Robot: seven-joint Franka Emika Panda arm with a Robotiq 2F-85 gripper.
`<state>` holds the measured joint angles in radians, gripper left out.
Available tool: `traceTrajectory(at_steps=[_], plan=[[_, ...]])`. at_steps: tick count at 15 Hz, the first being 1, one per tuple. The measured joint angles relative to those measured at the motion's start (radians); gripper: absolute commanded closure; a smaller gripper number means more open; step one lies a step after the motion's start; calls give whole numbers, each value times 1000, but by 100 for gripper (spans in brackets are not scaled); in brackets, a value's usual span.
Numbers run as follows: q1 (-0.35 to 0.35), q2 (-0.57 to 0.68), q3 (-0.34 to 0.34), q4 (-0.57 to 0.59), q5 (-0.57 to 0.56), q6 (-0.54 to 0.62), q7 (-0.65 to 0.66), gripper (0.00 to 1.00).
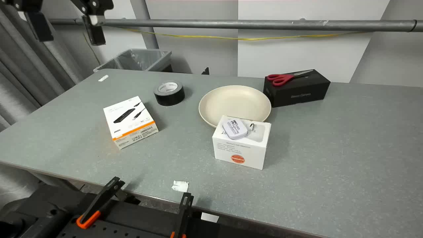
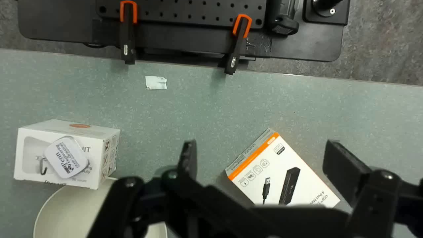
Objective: Put the masking tape on the plate
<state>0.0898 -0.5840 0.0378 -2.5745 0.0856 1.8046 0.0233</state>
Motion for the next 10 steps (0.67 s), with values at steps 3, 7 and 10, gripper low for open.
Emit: traceTrajectory(at_steps=[3,7,10], plan=[[0,0,0,0,0,1,0,0],[-1,39,19,11,0,133,46,0],[-2,183,61,41,-1,335,121,0]])
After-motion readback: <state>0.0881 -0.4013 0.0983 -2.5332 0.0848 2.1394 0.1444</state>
